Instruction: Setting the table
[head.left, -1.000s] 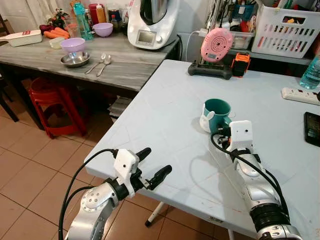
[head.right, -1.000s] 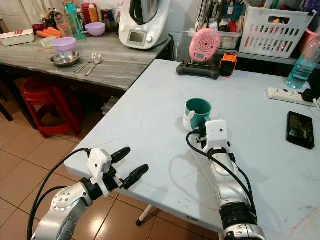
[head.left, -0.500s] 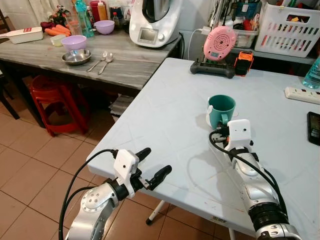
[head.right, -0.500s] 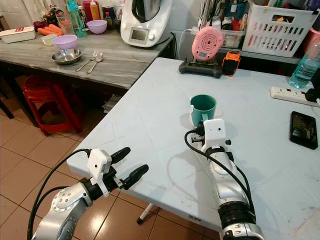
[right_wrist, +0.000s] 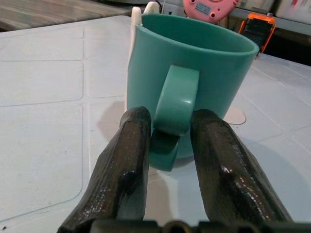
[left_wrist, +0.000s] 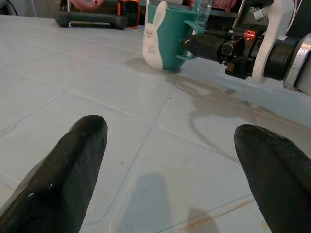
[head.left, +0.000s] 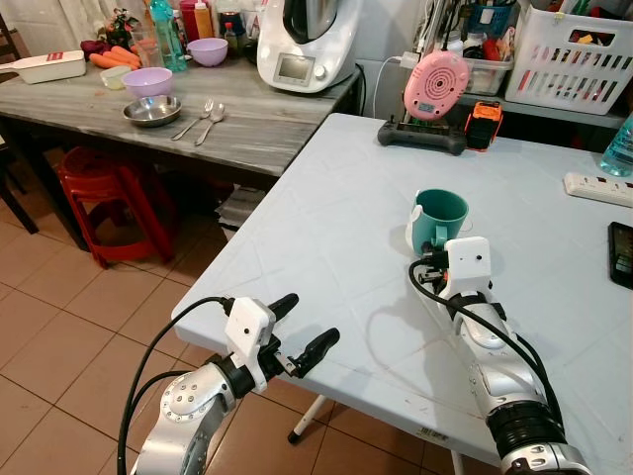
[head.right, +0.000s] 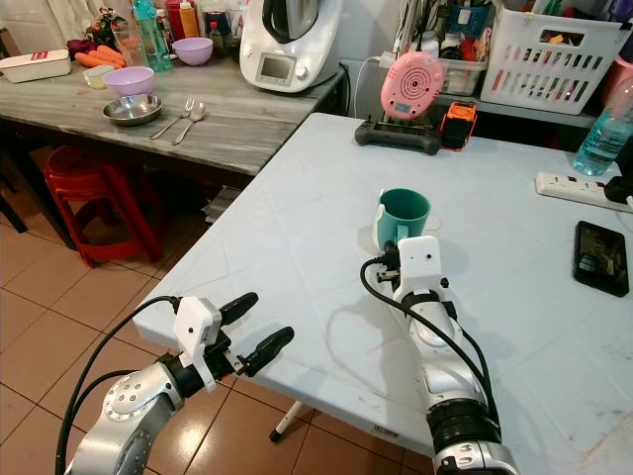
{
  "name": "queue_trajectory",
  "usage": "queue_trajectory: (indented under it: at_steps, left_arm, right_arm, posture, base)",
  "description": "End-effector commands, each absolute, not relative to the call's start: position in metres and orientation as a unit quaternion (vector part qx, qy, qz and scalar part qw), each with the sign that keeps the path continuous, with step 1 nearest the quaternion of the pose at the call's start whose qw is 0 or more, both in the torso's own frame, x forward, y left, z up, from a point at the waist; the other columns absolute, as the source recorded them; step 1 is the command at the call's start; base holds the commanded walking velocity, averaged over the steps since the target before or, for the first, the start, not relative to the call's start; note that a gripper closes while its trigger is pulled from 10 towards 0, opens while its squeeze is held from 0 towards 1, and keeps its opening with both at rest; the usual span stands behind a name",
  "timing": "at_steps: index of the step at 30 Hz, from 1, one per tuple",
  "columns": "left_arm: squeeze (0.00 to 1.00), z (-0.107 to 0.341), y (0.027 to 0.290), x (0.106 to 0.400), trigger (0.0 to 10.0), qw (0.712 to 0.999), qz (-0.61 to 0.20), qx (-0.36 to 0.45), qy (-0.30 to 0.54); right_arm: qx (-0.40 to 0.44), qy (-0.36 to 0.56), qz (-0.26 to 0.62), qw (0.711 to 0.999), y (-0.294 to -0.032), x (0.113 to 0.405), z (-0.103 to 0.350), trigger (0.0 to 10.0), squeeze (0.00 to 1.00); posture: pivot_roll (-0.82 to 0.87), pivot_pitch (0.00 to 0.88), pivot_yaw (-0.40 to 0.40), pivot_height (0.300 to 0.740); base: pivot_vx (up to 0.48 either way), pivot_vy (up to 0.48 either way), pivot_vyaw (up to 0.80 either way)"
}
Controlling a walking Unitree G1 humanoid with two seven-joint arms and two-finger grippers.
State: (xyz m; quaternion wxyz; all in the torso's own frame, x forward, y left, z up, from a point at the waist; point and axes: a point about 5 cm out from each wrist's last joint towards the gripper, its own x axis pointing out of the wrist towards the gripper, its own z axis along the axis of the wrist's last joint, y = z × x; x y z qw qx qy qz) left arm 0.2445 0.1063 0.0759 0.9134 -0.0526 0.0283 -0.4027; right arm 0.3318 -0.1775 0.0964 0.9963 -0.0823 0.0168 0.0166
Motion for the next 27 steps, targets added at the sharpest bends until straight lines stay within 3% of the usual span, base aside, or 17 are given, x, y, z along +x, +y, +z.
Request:
queue_trajectory:
  at_steps: [1, 8, 9, 10, 12, 13, 14, 25, 26, 27]
  left_arm:
    - [0.00, 0.0747, 0.1074, 0.2446, 10.0, 0.912, -0.405, -0.050, 0.031]
    - [0.00, 0.0752, 0.1073, 0.2443, 10.0, 0.912, -0.406, -0.049, 0.030]
    - [0.00, 0.0753, 0.1074, 0.2441, 10.0, 0.912, -0.406, -0.049, 0.030]
    - [0.00, 0.0753, 0.1074, 0.2441, 10.0, 0.912, -0.406, -0.049, 0.030]
    - [0.00, 0.0753, 0.1072, 0.2443, 10.0, 0.913, -0.405, -0.049, 0.030]
    - [0.00, 0.0753, 0.1072, 0.2443, 10.0, 0.913, -0.404, -0.049, 0.030]
    - [0.00, 0.0755, 0.1075, 0.2443, 10.0, 0.913, -0.404, -0.049, 0.030]
    - [0.00, 0.0748, 0.1082, 0.2451, 10.0, 0.913, -0.403, -0.049, 0.031]
    - [0.00, 0.0748, 0.1082, 0.2451, 10.0, 0.913, -0.403, -0.049, 0.031]
    - [0.00, 0.0748, 0.1082, 0.2451, 10.0, 0.913, -0.403, -0.049, 0.031]
  right_arm:
    - [-0.087, 0.005, 0.014, 0.996, -0.1786, 0.3379, 0.1050, 10.0, 0.00]
    - [-0.083, -0.004, 0.010, 0.996, -0.1777, 0.3421, 0.1097, 10.0, 0.00]
    - [-0.084, -0.008, 0.008, 0.996, -0.1768, 0.3431, 0.1113, 10.0, 0.42]
    - [-0.085, -0.007, 0.009, 0.996, -0.1754, 0.3440, 0.1113, 10.0, 1.00]
    - [-0.086, -0.003, 0.012, 0.996, -0.1720, 0.3454, 0.1102, 10.0, 0.98]
    - [-0.086, -0.002, 0.012, 0.996, -0.1717, 0.3455, 0.1100, 10.0, 0.91]
    - [-0.087, 0.001, 0.013, 0.996, -0.1707, 0.3455, 0.1089, 10.0, 0.00]
    - [-0.079, 0.011, 0.007, 0.997, -0.1728, 0.3442, 0.1028, 10.0, 0.00]
    - [-0.078, 0.011, 0.007, 0.997, -0.1727, 0.3443, 0.1028, 4.2, 0.00]
    - [-0.078, 0.010, 0.006, 0.997, -0.1730, 0.3442, 0.1028, 4.2, 0.00]
  posture:
    - [0.01, 0.000, 0.007, 0.740]
    - [0.01, 0.000, 0.009, 0.740]
    - [0.01, 0.000, 0.010, 0.740]
    - [0.01, 0.000, 0.011, 0.740]
    - [0.01, 0.000, 0.011, 0.740]
    - [0.01, 0.000, 0.011, 0.740]
    - [0.02, 0.000, 0.009, 0.740]
    - [0.02, 0.000, 0.011, 0.740]
    - [0.02, 0.000, 0.012, 0.740]
    - [0.02, 0.000, 0.012, 0.740]
  base:
    - [0.000, 0.000, 0.00]
    - [0.000, 0.000, 0.00]
    - [0.000, 0.000, 0.00]
    - [0.000, 0.000, 0.00]
    - [0.000, 0.000, 0.00]
    - [0.000, 0.000, 0.00]
    - [0.000, 0.000, 0.00]
    - [0.000, 0.000, 0.00]
    - [0.000, 0.000, 0.00]
    - [0.000, 0.000, 0.00]
